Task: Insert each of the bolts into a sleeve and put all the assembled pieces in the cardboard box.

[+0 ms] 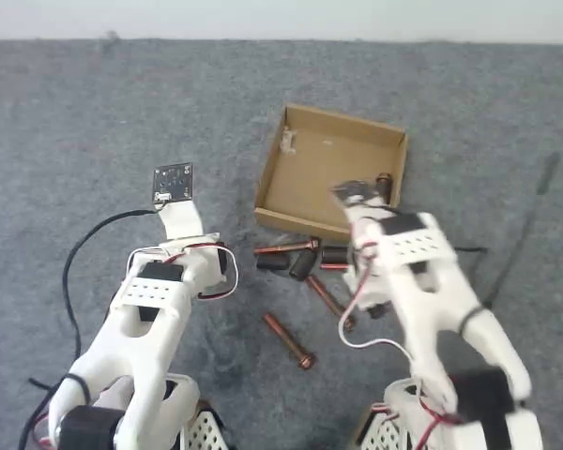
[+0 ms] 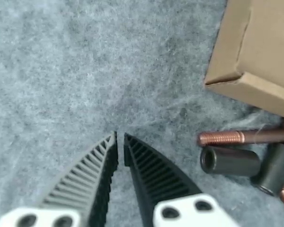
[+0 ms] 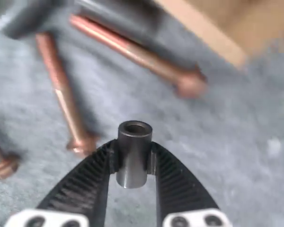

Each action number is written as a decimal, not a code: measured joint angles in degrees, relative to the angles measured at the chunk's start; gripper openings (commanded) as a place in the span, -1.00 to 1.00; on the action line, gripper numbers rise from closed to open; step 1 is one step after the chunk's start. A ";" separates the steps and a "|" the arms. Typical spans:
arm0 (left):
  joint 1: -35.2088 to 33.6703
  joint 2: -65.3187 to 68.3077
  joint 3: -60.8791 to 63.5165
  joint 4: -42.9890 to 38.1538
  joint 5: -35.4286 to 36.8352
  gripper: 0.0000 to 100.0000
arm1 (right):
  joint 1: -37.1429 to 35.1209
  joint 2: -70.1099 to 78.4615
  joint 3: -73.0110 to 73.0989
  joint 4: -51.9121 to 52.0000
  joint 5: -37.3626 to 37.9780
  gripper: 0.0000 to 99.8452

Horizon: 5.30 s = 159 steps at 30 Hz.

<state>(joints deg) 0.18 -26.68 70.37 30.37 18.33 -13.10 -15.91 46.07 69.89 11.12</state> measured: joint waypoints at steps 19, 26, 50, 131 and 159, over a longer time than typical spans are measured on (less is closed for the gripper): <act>2.55 0.00 -3.08 10.11 -7.82 -0.96 | 11.16 -6.42 9.67 -7.91 5.98 -0.99; 3.60 0.00 -7.21 17.32 -18.46 -0.96 | 14.42 -6.42 11.69 -10.81 6.24 -0.99; 26.55 0.00 -11.16 32.44 -59.16 -0.85 | 29.98 0.70 6.42 -13.19 6.95 -0.99; 33.32 0.00 -4.48 24.53 -32.70 -0.80 | 32.00 2.55 5.71 -13.80 5.54 -0.99; 32.79 0.09 -5.36 17.05 -52.57 -0.71 | 32.00 2.73 5.45 -13.80 5.54 -0.99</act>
<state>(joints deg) 32.97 -26.59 65.01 47.43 -34.24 18.90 -13.19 51.52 56.09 16.66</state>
